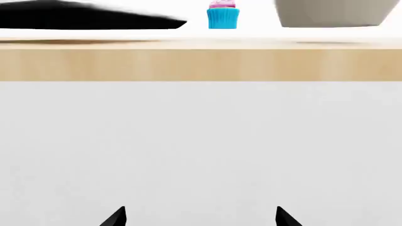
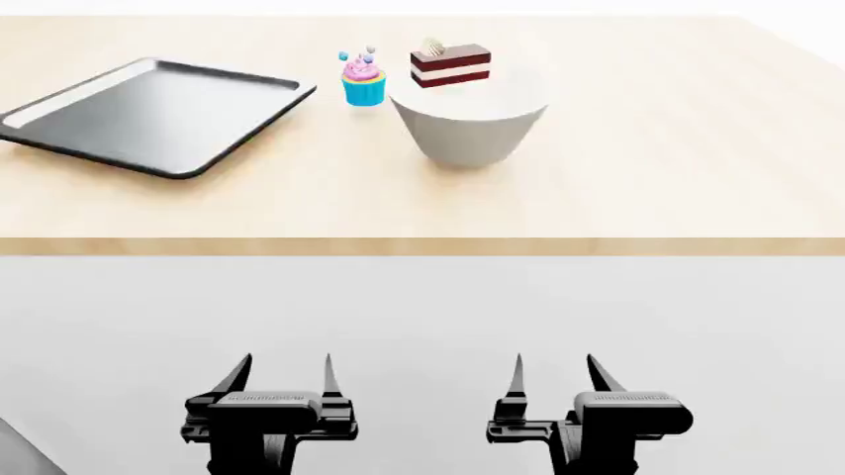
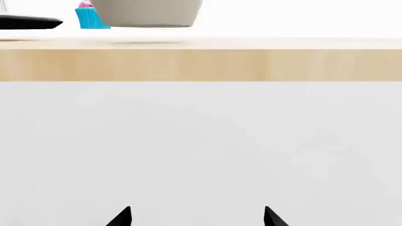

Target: Pick up the bowl with cake and place it on the tray. Pick up the cupcake and place it on the tray.

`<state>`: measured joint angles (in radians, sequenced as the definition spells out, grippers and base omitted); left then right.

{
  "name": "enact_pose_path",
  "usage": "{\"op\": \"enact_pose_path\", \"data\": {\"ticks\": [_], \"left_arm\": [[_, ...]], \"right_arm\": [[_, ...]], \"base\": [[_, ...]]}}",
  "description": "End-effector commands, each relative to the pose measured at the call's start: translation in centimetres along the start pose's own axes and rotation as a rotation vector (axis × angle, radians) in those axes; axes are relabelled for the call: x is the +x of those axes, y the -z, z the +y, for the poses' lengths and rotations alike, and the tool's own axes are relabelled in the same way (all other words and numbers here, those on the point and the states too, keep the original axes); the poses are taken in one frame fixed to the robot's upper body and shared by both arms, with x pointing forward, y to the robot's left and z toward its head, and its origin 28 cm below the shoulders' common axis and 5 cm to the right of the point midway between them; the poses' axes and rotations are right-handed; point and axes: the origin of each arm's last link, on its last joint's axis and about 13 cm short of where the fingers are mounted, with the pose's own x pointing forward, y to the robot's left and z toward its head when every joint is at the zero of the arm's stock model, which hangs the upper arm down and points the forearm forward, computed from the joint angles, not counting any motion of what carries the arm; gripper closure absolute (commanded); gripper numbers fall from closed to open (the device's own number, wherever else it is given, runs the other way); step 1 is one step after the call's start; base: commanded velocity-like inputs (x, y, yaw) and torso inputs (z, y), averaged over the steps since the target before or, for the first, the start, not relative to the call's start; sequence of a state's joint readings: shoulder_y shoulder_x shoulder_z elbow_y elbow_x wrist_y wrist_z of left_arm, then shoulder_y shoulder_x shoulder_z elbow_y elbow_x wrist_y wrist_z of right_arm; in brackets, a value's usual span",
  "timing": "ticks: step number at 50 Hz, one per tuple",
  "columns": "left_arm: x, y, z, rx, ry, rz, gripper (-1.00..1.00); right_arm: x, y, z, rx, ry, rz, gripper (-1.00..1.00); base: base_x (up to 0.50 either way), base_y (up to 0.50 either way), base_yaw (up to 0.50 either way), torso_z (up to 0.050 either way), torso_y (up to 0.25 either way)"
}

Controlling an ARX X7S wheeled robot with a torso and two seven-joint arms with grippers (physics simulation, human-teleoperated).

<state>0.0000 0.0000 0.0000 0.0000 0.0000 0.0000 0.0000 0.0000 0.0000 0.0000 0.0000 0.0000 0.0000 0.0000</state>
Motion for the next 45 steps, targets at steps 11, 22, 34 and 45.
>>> {"op": "enact_pose_path", "data": {"ticks": [11,22,34,45], "left_arm": [[0.22,0.01,-0.11,-0.001,0.010,0.001,-1.00],[0.03,-0.36,-0.33,0.016,0.040,-0.026,-1.00],[-0.04,-0.61,-0.42,0.011,0.044,-0.030,-1.00],[-0.02,-0.65,-0.41,0.013,0.044,-0.031,-1.00]], "right_arm": [[0.06,-0.14,-0.05,0.009,-0.004,-0.001,-1.00],[0.05,-0.21,-0.02,0.013,-0.007,0.003,-1.00],[0.20,0.02,-0.03,0.011,-0.009,0.002,-1.00],[0.07,-0.11,0.02,0.010,-0.010,0.004,-1.00]], "base": [[0.00,0.00,0.00,0.000,0.000],[0.00,0.00,0.00,0.030,0.000],[0.00,0.00,0.00,0.050,0.000],[0.00,0.00,0.00,0.050,0.000]]}}
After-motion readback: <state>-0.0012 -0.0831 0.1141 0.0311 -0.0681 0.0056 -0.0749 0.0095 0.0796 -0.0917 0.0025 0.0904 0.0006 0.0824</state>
